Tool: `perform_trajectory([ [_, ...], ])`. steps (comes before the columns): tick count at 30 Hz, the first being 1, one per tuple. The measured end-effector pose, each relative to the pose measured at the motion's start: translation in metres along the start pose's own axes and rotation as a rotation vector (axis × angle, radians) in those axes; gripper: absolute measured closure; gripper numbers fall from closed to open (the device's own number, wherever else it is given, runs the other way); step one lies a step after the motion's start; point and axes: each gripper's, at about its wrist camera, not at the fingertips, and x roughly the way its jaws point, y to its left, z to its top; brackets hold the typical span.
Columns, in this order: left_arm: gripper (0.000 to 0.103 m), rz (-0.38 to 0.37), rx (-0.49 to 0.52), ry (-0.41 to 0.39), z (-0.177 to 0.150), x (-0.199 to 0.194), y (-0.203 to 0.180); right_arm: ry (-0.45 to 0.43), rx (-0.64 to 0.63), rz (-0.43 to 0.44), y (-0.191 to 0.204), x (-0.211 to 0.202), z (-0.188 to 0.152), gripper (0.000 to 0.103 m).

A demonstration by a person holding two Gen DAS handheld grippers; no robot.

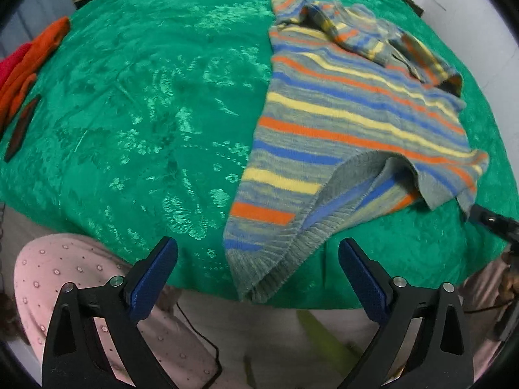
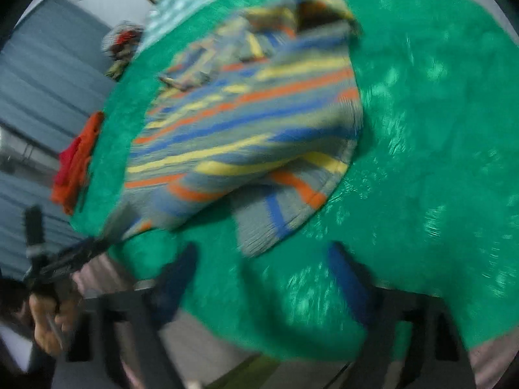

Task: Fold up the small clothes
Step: 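Lower both tools to the sweater hem and close both grippers on it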

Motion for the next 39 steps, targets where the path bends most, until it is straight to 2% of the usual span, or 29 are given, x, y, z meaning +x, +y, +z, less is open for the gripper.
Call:
perform_trajectory([
  [1,0.004,-0.032,-0.028,-0.013,0.0,-0.004,0.004,-0.003,0.027,0.014,-0.005,0.008,0.002,0.042],
  [3,0.004,-0.075,-0.065,-0.034,-0.001,-0.012,0.011,-0.038,0.032,0.034,-0.008,0.013,0.007,0.066],
  [4,0.004,-0.078,-0.066,-0.039,-0.002,-0.015,0.014,-0.031,0.022,0.057,-0.006,0.014,0.008,0.098],
  [6,0.003,-0.055,-0.039,-0.041,-0.004,-0.021,0.016,0.018,0.021,0.095,-0.004,0.002,0.007,0.098],
  [9,0.003,-0.038,0.0,-0.053,-0.006,-0.028,0.018,0.075,-0.031,0.077,-0.001,-0.044,-0.006,0.098],
  [13,0.003,-0.05,0.024,-0.046,0.001,-0.019,0.027,0.171,-0.085,-0.093,-0.017,-0.082,-0.025,0.098],
  [17,0.006,-0.013,0.032,0.017,0.004,0.004,0.02,0.173,-0.118,-0.187,-0.024,-0.067,-0.028,0.098],
  [18,0.021,0.01,0.027,0.054,0.003,0.012,0.018,0.169,-0.112,-0.192,-0.025,-0.063,-0.027,0.098],
  [19,0.044,0.013,0.025,0.077,0.0,0.016,0.016,0.166,-0.108,-0.199,-0.026,-0.06,-0.026,0.098],
  [20,0.052,0.009,0.022,0.105,-0.003,0.021,0.014,0.164,-0.113,-0.21,-0.028,-0.059,-0.026,0.098],
  [23,0.092,0.004,0.013,0.116,-0.009,0.023,0.007,0.173,-0.134,-0.241,-0.027,-0.056,-0.026,0.098],
  [24,0.098,0.006,0.016,0.119,-0.01,0.023,0.004,0.183,-0.14,-0.256,-0.027,-0.056,-0.027,0.098],
  [26,0.099,0.041,0.023,0.104,-0.013,0.021,-0.001,0.194,-0.139,-0.284,-0.028,-0.056,-0.03,0.098],
  [32,0.099,0.165,0.088,0.165,-0.017,0.038,-0.016,0.253,-0.061,-0.333,-0.04,-0.028,-0.029,0.098],
  [34,0.09,0.186,0.12,0.165,-0.013,0.036,-0.023,0.253,-0.042,-0.325,-0.042,-0.025,-0.024,0.096],
  [35,0.085,0.188,0.13,0.163,-0.012,0.031,-0.022,0.252,-0.034,-0.314,-0.042,-0.026,-0.021,0.087],
  [36,0.069,0.191,0.139,0.163,-0.01,0.022,-0.02,0.248,-0.031,-0.312,-0.043,-0.031,-0.018,0.08],
  [37,0.053,0.201,0.14,0.147,-0.006,0.009,-0.017,0.244,-0.042,-0.325,-0.043,-0.038,-0.016,0.065],
  [38,0.048,0.203,0.135,0.101,0.003,-0.012,-0.011,0.24,-0.06,-0.341,-0.043,-0.047,-0.014,0.056],
  [39,0.044,0.194,0.133,0.045,0.014,-0.033,-0.008,0.228,-0.081,-0.356,-0.043,-0.062,-0.011,0.056],
])
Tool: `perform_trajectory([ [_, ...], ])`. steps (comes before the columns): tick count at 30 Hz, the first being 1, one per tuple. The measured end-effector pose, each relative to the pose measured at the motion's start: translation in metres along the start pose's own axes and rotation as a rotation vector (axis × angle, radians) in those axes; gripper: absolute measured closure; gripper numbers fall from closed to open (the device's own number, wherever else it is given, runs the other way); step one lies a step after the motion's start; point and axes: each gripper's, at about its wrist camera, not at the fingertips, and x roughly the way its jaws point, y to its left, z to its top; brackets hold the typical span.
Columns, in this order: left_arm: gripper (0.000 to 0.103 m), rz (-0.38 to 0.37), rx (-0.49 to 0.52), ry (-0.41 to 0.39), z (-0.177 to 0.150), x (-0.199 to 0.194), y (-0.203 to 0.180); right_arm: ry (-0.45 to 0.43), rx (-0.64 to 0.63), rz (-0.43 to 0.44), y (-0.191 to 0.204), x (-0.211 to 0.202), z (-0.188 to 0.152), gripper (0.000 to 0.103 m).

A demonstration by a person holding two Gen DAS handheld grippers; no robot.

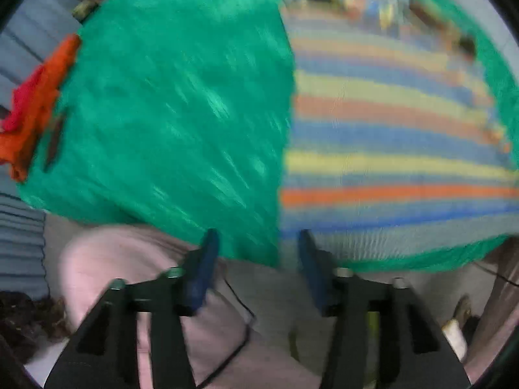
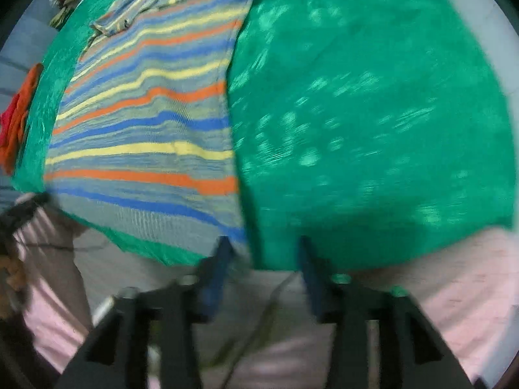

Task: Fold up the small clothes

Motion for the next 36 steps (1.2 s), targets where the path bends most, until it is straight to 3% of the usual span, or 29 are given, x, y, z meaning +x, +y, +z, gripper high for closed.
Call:
perform_trajectory([
  [2,0.041,-0.053,-0.005,-0.125,0.034,-0.04,0.01,-0.079,-0.063,-0.064,-0.005,-0.04,0.007,0.056],
  [4,0.027,-0.134,0.014,-0.234,0.07,-0.066,0.005,-0.163,-0.153,-0.095,0.004,-0.075,0.028,0.056],
  [6,0.013,-0.216,0.099,-0.355,0.121,-0.077,-0.023,-0.273,-0.265,-0.065,0.028,-0.104,0.063,0.056],
  [8,0.013,-0.234,0.195,-0.423,0.164,-0.062,-0.058,-0.356,-0.373,0.021,0.058,-0.109,0.108,0.055],
  [10,0.014,-0.246,0.289,-0.391,0.201,-0.028,-0.088,-0.403,-0.435,0.073,0.085,-0.09,0.151,0.055],
  [12,0.024,-0.239,0.398,-0.327,0.224,0.015,-0.126,-0.399,-0.466,0.088,0.11,-0.053,0.191,0.055],
  [15,0.025,-0.219,0.518,-0.236,0.236,0.068,-0.162,-0.299,-0.485,0.116,0.135,0.021,0.244,0.056],
  [18,0.026,-0.206,0.59,-0.189,0.234,0.102,-0.181,-0.273,-0.508,0.094,0.146,0.066,0.267,0.056],
  [19,0.04,-0.218,0.606,-0.186,0.227,0.105,-0.18,-0.288,-0.501,0.101,0.147,0.071,0.271,0.058],
  [20,0.053,-0.236,0.61,-0.18,0.227,0.107,-0.181,-0.302,-0.478,0.118,0.145,0.072,0.275,0.078],
  [21,0.095,-0.258,0.597,-0.172,0.231,0.107,-0.181,-0.314,-0.437,0.135,0.14,0.068,0.281,0.094],
  [22,0.096,-0.26,0.56,-0.167,0.236,0.102,-0.175,-0.336,-0.375,0.164,0.129,0.058,0.285,0.1],
  [25,0.096,-0.34,0.344,-0.227,0.258,0.071,-0.117,-0.444,-0.23,0.198,0.082,0.012,0.282,0.1],
  [29,0.096,-0.393,-0.066,-0.269,0.277,0.053,0.014,-0.559,-0.039,0.143,-0.007,-0.051,0.257,0.1],
  [31,0.096,-0.344,-0.258,-0.262,0.273,0.066,0.076,-0.586,0.084,0.09,-0.059,-0.068,0.237,0.1],
  [33,0.096,-0.254,-0.393,-0.202,0.262,0.095,0.122,-0.591,0.212,0.02,-0.109,-0.072,0.217,0.1],
  [36,0.096,-0.184,-0.493,-0.1,0.248,0.139,0.152,-0.537,0.388,-0.008,-0.159,-0.056,0.197,0.1],
])
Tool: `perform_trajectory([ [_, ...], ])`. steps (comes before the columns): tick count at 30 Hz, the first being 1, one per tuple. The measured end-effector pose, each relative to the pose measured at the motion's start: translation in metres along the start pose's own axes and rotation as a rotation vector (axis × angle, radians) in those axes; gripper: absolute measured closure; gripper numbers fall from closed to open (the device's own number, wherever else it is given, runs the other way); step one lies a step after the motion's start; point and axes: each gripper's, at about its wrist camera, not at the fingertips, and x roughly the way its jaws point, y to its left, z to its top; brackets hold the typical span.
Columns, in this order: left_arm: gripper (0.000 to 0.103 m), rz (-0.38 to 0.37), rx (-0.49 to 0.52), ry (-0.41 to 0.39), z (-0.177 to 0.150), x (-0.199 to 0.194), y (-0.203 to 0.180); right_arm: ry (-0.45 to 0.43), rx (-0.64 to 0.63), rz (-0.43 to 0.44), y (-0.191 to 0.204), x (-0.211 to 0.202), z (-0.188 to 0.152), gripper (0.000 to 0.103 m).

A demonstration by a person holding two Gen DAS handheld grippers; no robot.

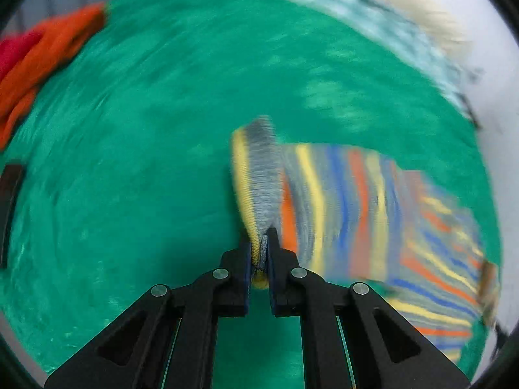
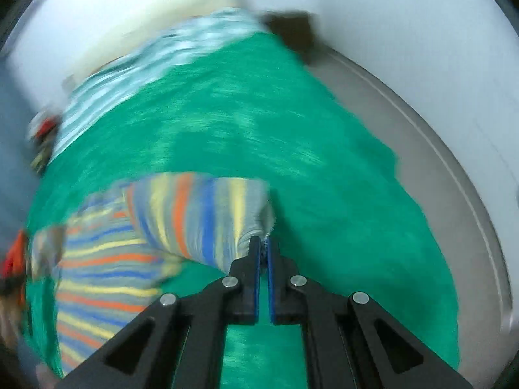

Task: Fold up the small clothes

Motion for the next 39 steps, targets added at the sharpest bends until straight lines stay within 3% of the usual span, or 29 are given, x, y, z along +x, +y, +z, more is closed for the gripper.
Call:
perform_trajectory([
  [4,0.097,0.029,0.002,0.012,-0.009,0.017,0.0,0.049,0.071,-0.057,-0.027,0.023,-0.014,0.1],
  [11,0.098,0.078,-0.02,-0.013,-0.006,0.017,0.019,0.034,0.059,-0.217,-0.035,0.02,-0.011,0.1],
  [16,0.098,0.11,0.012,-0.017,-0.001,0.027,0.028,0.081,0.018,-0.31,-0.055,0.018,-0.008,0.101],
  [19,0.098,0.106,0.015,-0.016,-0.008,0.02,0.037,0.12,0.003,-0.328,-0.065,0.01,-0.013,0.101],
  [21,0.098,0.104,0.032,-0.016,-0.008,0.02,0.037,0.148,-0.01,-0.251,-0.063,0.009,-0.012,0.099],
  [22,0.098,0.101,0.042,-0.017,-0.009,0.019,0.037,0.136,-0.018,-0.208,-0.064,0.006,-0.012,0.094],
  [24,0.098,0.092,0.048,-0.015,-0.01,0.019,0.039,0.086,-0.027,-0.114,-0.067,-0.003,-0.003,0.064],
  [25,0.098,0.083,0.044,-0.012,-0.009,0.02,0.04,0.072,-0.01,-0.08,-0.072,-0.005,0.002,0.043],
  [26,0.098,0.077,0.038,-0.009,-0.008,0.02,0.041,0.052,0.019,-0.045,-0.079,-0.005,0.011,0.04],
  [28,0.098,0.071,0.035,-0.003,-0.007,0.021,0.041,0.054,0.035,-0.005,-0.084,0.004,0.024,0.041],
  [30,0.098,0.074,0.046,0.001,-0.006,0.022,0.04,0.115,0.047,0.02,-0.088,0.029,0.034,0.05],
  [31,0.098,0.078,0.054,0.001,-0.006,0.022,0.039,0.147,0.057,0.052,-0.086,0.041,0.036,0.067],
  [32,0.098,0.081,0.064,0.0,-0.006,0.021,0.038,0.194,0.045,0.099,-0.082,0.054,0.036,0.099],
  [34,0.097,0.089,0.071,-0.016,-0.005,0.016,0.038,0.181,-0.046,-0.06,-0.07,0.054,0.035,0.101],
  [36,0.098,0.105,0.059,-0.027,-0.006,0.015,0.041,0.106,0.017,-0.223,-0.082,0.044,0.036,0.102],
  [39,0.098,0.155,0.086,-0.021,-0.007,0.031,0.036,0.093,0.059,-0.258,-0.095,0.047,0.031,0.102],
])
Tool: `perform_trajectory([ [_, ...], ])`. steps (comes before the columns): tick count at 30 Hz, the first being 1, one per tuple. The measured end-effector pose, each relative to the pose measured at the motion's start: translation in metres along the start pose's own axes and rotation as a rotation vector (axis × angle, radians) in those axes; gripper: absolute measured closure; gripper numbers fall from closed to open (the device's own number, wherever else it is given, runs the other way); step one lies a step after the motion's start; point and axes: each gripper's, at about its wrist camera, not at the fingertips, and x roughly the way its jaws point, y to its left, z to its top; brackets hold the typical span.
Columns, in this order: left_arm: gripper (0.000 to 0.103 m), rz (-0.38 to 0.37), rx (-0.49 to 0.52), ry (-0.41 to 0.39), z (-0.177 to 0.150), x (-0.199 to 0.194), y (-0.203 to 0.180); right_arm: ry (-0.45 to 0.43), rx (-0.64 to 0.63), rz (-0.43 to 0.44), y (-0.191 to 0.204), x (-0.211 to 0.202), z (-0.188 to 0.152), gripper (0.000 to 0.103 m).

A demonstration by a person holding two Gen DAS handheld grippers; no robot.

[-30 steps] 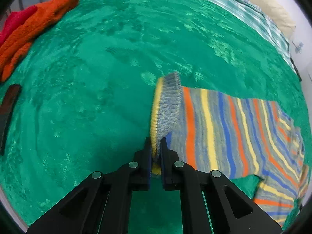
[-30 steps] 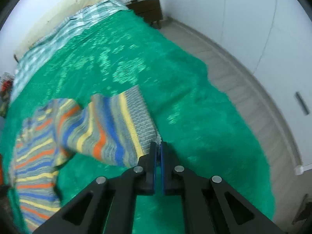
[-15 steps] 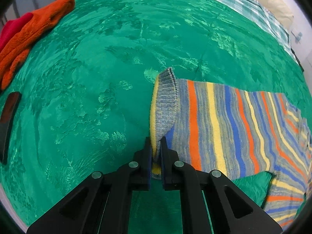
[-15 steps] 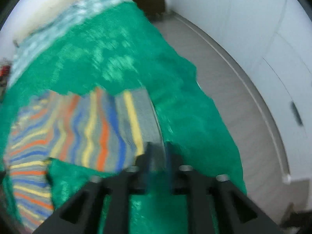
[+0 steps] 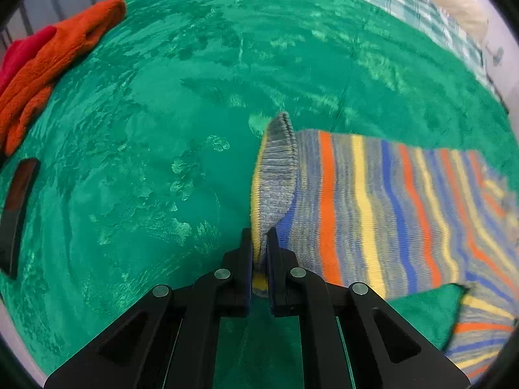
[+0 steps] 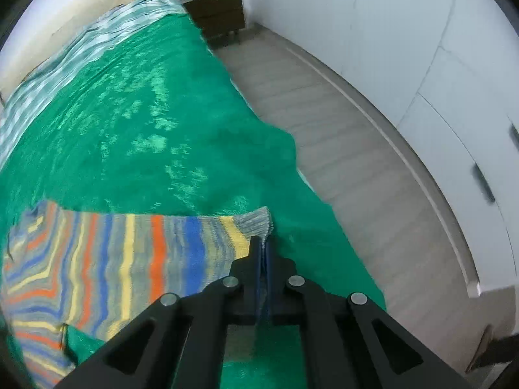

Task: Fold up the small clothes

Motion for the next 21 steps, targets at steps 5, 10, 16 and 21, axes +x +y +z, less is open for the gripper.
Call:
perform_trajectory([
  [5,0.095,-0.002,-0.035,0.007,0.004,0.006,0.004,-0.003,-0.037,-0.09,0.01,0.009,0.0,0.102],
  [10,0.036,0.011,-0.001,-0.006,-0.005,-0.021,0.008,-0.032,0.007,-0.087,-0.002,-0.007,-0.004,0.051],
  [16,0.019,-0.087,0.18,-0.079,-0.098,-0.105,-0.018,-0.056,-0.146,-0.05,0.006,-0.08,-0.057,0.048],
  [21,0.022,-0.239,0.379,-0.015,-0.212,-0.14,-0.081,0.065,-0.325,0.188,0.076,-0.125,-0.155,0.048],
])
